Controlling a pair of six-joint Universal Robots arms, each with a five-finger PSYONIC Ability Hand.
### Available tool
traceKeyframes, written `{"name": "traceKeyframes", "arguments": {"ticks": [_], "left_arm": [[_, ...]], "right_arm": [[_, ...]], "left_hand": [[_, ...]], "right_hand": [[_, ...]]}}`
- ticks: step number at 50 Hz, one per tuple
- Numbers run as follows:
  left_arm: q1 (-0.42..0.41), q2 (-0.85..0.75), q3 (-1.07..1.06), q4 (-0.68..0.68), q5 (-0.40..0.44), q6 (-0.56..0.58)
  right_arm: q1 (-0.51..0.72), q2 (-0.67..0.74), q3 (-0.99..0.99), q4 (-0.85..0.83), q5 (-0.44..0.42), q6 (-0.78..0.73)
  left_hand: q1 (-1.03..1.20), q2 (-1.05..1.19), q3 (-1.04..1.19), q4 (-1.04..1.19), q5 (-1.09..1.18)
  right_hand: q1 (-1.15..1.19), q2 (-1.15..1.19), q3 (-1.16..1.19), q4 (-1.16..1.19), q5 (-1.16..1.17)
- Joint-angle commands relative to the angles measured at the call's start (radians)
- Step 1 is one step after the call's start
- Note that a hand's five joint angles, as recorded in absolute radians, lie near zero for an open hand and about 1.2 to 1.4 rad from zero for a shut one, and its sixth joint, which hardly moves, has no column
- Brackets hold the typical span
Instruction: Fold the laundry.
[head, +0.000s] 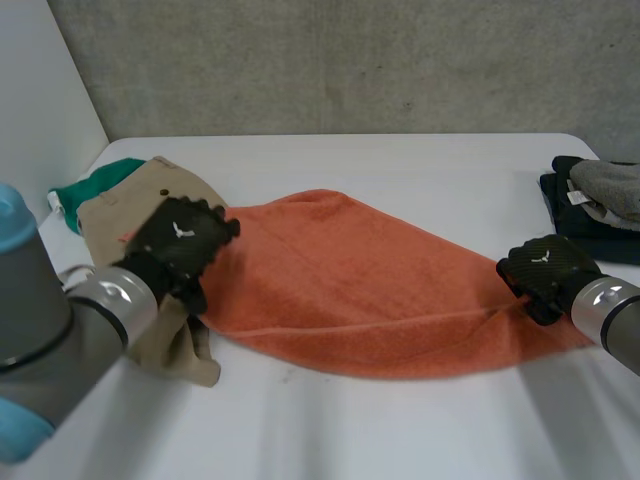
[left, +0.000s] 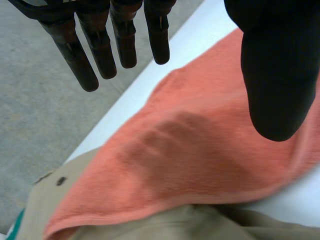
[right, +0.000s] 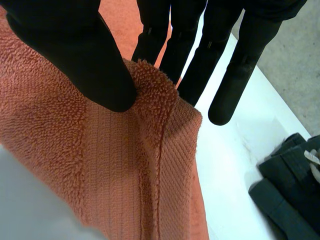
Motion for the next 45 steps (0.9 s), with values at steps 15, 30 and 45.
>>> {"name": "traceKeyframes", "arguments": {"ticks": [15, 30, 45], "left_arm": [[0.331, -0.268, 0.316, -0.096, 0.394, 0.027], [0.367, -0.355, 0.352, -0.114, 0.401, 0.178], [0.391, -0.392, 0.378, -0.044, 0.334, 0.192]], "right_arm": [[-0.038, -0.020, 0.085, -0.066, -0.004, 0.021], [-0.044, 0.018, 0.096, -0.087, 0.003, 0.021], [-0.021, 0.049, 0.085, -0.115, 0.042, 0.019]], "left_hand": [[0.159, 0.167, 0.166, 0.177, 0.186], [0.182, 0.190, 0.189, 0.200, 0.210], [1.027, 1.036, 1.034, 1.046, 1.055]], "right_hand": [[0.266, 0.213, 0.205, 0.199, 0.241], [0.266, 0.213, 0.205, 0.199, 0.241], [0.266, 0.213, 0.205, 0.199, 0.241]]}}
